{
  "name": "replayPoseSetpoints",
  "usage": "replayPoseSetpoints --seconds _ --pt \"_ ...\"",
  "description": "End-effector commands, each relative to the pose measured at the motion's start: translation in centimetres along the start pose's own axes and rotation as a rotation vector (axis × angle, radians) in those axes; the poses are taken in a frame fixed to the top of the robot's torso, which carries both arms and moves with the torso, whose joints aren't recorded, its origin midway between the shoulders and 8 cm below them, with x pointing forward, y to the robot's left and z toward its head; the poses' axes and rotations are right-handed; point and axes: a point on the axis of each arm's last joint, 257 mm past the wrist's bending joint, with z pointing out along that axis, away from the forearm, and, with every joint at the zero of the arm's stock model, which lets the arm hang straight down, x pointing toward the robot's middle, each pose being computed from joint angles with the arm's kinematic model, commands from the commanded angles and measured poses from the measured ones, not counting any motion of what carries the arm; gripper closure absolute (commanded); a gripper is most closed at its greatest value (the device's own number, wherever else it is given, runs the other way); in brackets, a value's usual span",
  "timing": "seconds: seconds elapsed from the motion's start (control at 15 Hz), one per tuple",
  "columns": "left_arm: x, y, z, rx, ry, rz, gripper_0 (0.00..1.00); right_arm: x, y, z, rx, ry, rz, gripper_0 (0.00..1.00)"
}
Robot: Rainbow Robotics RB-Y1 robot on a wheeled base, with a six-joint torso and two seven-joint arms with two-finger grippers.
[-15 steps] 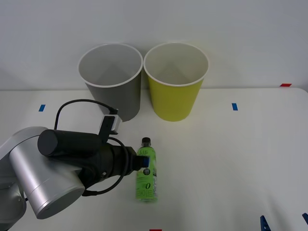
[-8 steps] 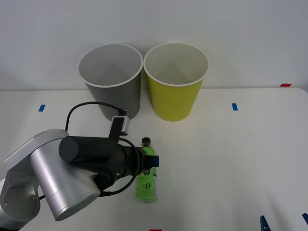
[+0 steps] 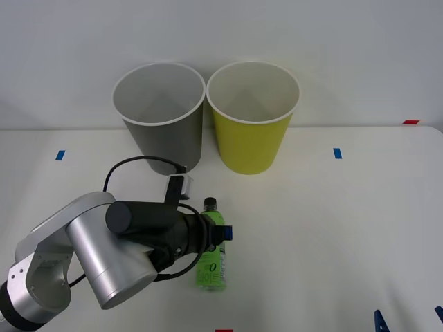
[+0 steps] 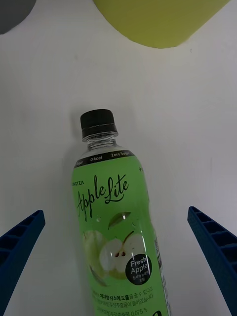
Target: Put cans in the gray bin and PET bottles in the light green bin.
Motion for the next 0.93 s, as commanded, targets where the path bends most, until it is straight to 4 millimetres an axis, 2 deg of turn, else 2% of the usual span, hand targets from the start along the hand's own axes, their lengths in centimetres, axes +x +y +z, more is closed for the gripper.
replayPoseSetpoints --seconds 0.07,0.27,0.53,0.93 --pt "0.1 0.2 0.3 -0.005 0.006 -0.008 0.0 0.0 0.0 0.0 0.0 0.0 0.0 0.1" --pt "0.3 0.2 0.5 -0.003 0.012 -0.02 0.0 0.0 0.0 0.0 0.0 0.0 0.0 0.1" --pt "0.0 0.0 1.9 0.026 0.001 -0.041 0.0 0.0 0.0 0.0 0.0 0.0 0.0 0.1" --pt "0.8 -0.1 3.0 0.002 0.008 0.004 0.0 0.0 0.0 0.0 0.0 0.0 0.0 0.1"
